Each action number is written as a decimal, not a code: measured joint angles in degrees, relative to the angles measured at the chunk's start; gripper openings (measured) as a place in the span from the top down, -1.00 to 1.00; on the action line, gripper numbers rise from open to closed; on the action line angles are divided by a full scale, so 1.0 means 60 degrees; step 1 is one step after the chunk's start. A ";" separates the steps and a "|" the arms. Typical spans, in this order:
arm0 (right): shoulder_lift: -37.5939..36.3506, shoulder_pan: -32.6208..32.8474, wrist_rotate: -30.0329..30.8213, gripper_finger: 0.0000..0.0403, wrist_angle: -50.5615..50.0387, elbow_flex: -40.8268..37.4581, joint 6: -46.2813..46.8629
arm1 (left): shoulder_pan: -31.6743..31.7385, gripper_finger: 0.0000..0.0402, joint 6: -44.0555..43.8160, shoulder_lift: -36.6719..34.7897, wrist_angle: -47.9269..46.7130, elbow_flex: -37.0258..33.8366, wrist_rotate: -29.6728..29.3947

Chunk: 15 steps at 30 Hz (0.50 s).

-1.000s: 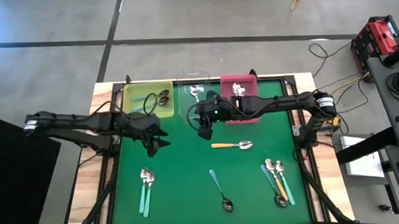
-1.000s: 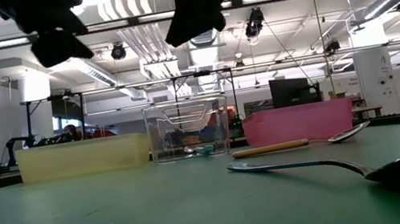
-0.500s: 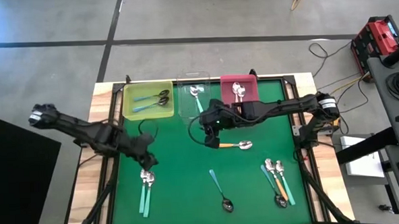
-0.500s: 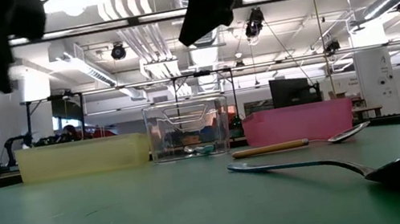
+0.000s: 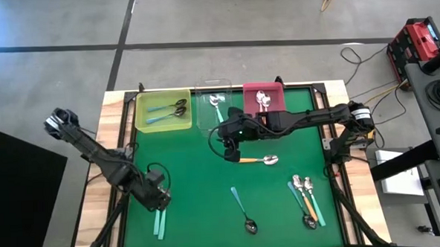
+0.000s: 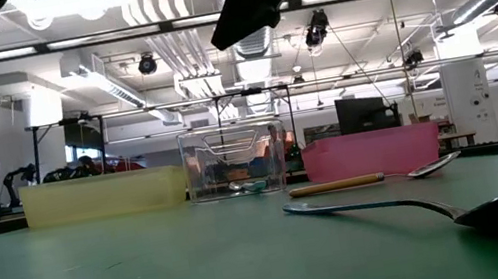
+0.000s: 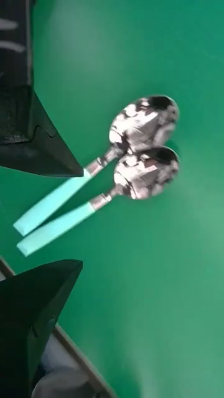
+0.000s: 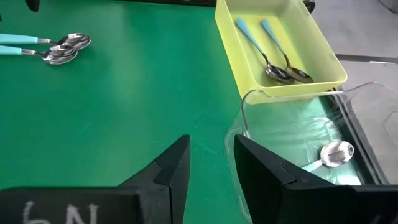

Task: Sort silverware by color (type)
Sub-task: Put the green spoon into the transparent bin

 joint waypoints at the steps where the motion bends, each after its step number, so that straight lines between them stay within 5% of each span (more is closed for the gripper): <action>1: 0.0000 0.0000 0.0000 0.42 0.0000 0.0000 0.0003 | -0.0111 -0.04 -0.0208 0.0158 -0.0006 0.0000 0.0000; 15: 0.0004 0.0000 0.0000 0.42 0.0000 0.0000 -0.0003 | -0.0984 -0.04 -0.1902 0.2167 0.0042 0.0000 0.0553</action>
